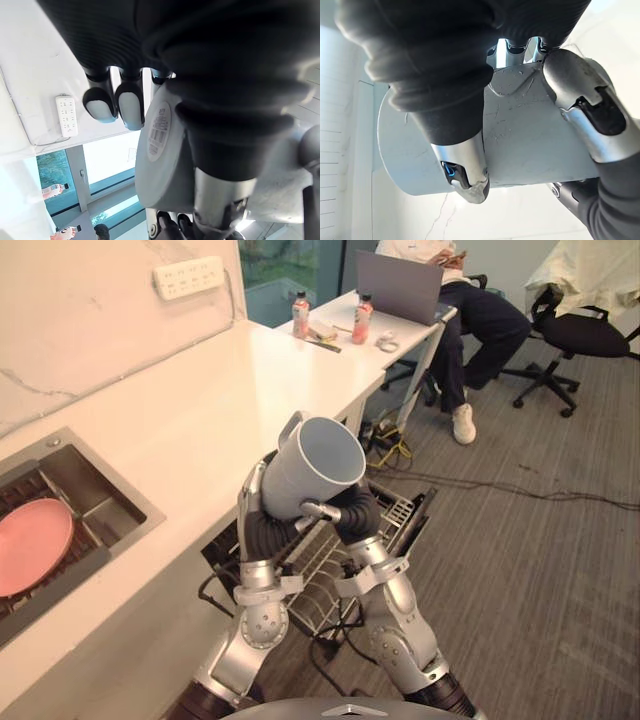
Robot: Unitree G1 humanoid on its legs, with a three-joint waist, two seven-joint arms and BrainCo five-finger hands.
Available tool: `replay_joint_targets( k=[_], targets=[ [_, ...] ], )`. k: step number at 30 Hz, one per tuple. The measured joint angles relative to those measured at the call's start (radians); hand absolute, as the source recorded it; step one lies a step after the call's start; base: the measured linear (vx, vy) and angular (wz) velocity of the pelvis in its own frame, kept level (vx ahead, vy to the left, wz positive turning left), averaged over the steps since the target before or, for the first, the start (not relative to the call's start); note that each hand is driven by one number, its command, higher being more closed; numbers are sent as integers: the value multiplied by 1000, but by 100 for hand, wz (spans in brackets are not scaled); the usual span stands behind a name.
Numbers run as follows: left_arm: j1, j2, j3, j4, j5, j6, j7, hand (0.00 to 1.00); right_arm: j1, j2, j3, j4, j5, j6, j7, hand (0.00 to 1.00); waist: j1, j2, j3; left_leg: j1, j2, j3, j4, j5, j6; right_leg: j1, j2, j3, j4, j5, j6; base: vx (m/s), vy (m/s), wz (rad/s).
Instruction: Walk over to the sink, pick up the cup, carry it to the dishwasher, place the cup inside the dishwasher, then close the dishwasher door
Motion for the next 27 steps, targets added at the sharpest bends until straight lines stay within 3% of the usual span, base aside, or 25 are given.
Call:
replay_joint_targets(
  k=[9,10,20,27],
  targets=[
    [-2,-1,-1,23,-11,0,4,100,1,-1,5,0,-70,-5,-59,100,-3,0,-1,0,-1,-4,-5,6,1,-1,-1,-3,1,0,0,0,-1,0],
    [-2,-1,-1,23,-12,0,3,0,1,-1,4,0,-78,-10,-66,100,-4,0,-2,1,-2,-6,-12,10,2,-2,-1,-6,2,0,0,-6,-7,6],
    [25,1,17,64,-64,12,-27,0,2,4,-104,0,-78,-30,-132,100,-9,1,-7,0,-12,-26,-20,19,6,2,-9,-22,5,0,2,-3,1,5],
    [65,-2,128,76,-99,8,-27,0,20,2,-233,8,-119,-15,-170,100,-9,1,-7,-4,-16,-34,-21,22,9,2,-12,-28,6,0,2,0,1,2]
  ],
)
